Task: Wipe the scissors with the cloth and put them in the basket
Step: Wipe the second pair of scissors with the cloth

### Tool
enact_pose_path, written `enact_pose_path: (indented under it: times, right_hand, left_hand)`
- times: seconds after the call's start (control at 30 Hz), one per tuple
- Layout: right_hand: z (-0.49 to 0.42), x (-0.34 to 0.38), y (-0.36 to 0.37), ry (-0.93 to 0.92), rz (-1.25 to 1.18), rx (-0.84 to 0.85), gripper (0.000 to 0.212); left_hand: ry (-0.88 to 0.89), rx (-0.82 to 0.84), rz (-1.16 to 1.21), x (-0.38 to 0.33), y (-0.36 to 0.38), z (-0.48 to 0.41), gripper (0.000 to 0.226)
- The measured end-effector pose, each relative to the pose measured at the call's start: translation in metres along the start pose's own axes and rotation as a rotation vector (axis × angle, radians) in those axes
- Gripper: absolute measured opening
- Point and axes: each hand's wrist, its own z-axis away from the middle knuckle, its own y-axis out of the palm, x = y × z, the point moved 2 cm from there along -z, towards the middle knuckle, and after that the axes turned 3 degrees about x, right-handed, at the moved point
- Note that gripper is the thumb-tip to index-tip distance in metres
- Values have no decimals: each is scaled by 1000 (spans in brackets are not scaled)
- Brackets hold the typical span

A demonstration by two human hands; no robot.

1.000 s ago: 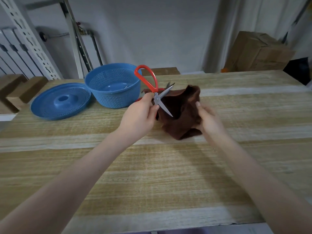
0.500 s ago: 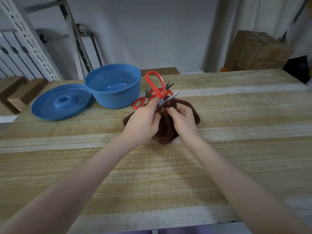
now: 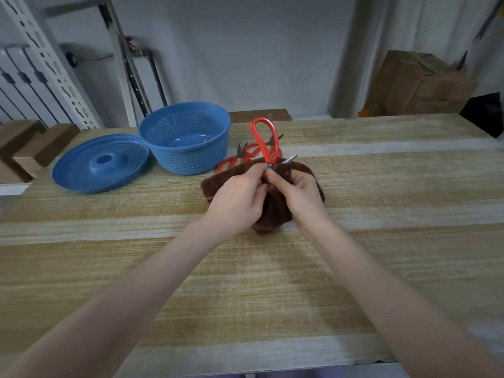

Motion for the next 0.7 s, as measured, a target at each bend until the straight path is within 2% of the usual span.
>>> enact_pose_path:
  times: [0.17,0.37,0.53,0.7]
  right_hand:
    - [4,-2,-2,43,-14,-7,16]
    - [6,-7,-23,236,73,14,31]
    - [10,-4,-29,317,-210,112,41]
    - [14,-5,-31,442,-150,136,67]
  left_hand:
    - [-79,-6,57,3,3,2,35]
    - [-205,-79,195,14,-13,-3,31]
    - [-161,-142,147,6,-18,-5,29]
    - [-119,-144,47,3,-10,-3,37]
